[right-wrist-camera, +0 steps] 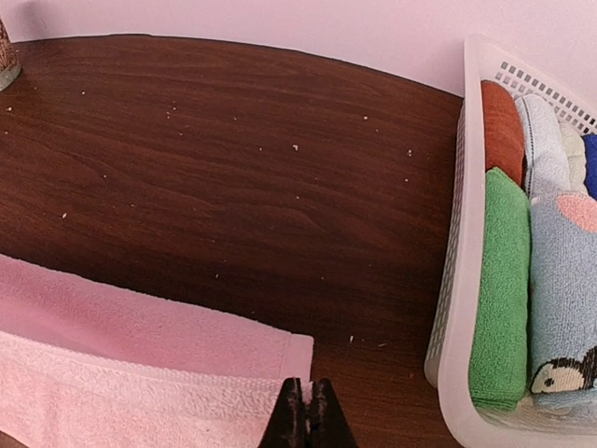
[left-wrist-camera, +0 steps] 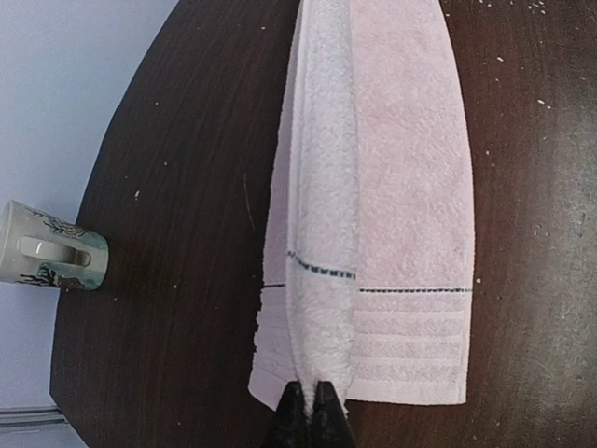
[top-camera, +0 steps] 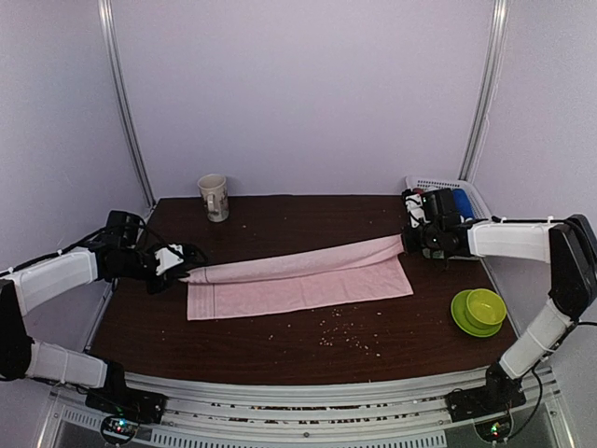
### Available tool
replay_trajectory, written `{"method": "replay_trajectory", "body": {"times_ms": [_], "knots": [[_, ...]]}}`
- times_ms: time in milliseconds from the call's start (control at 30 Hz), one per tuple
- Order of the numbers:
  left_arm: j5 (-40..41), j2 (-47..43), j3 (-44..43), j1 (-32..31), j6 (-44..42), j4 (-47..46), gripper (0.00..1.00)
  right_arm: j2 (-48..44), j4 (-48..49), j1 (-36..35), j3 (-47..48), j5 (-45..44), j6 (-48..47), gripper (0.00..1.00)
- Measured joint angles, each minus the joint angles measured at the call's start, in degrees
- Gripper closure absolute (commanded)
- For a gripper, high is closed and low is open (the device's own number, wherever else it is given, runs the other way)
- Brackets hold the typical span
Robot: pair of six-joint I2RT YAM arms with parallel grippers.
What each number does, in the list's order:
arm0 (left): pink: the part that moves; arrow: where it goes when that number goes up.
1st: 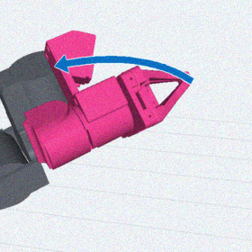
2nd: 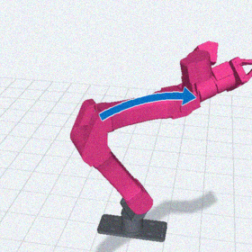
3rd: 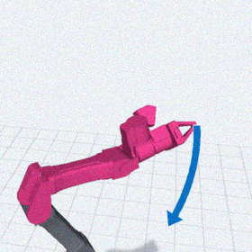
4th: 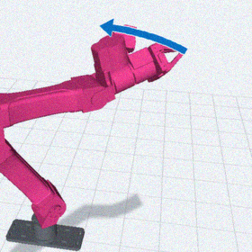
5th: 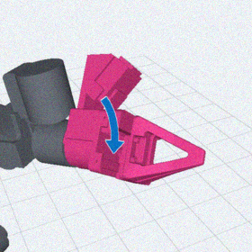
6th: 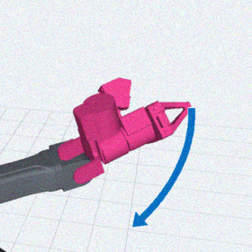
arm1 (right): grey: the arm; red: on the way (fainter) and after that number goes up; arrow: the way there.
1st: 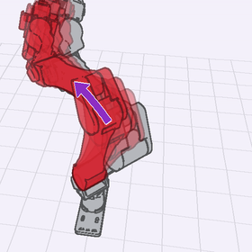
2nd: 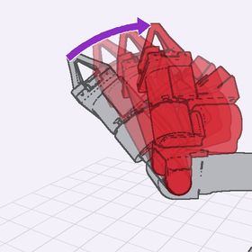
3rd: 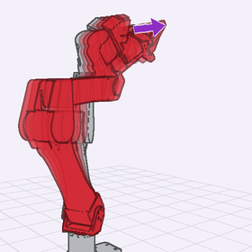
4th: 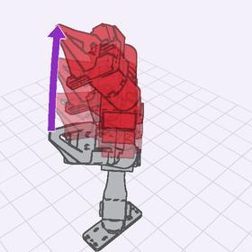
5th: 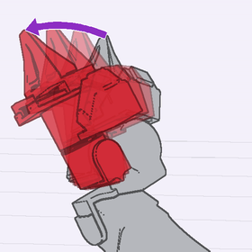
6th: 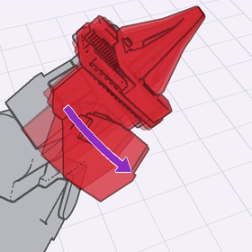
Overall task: Roll the towels
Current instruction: Fold the towel at the center of the board.
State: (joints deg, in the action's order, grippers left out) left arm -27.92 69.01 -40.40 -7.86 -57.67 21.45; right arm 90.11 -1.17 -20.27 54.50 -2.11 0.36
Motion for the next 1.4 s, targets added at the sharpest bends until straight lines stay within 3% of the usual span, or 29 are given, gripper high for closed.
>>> {"method": "replay_trajectory", "body": {"times_ms": [967, 1400], "knots": [[-2.1, 5.6, 2.7, 0.0, -6.4, 6.9, 1.00, 3.0, -1.2, -3.3, -5.7, -3.7, 1.6, 1.00], [-3.2, 5.6, 4.0, 0.0, -8.1, 8.0, 0.93, 3.9, -0.9, -3.6, -5.8, -4.8, 2.0, 0.98]]}}
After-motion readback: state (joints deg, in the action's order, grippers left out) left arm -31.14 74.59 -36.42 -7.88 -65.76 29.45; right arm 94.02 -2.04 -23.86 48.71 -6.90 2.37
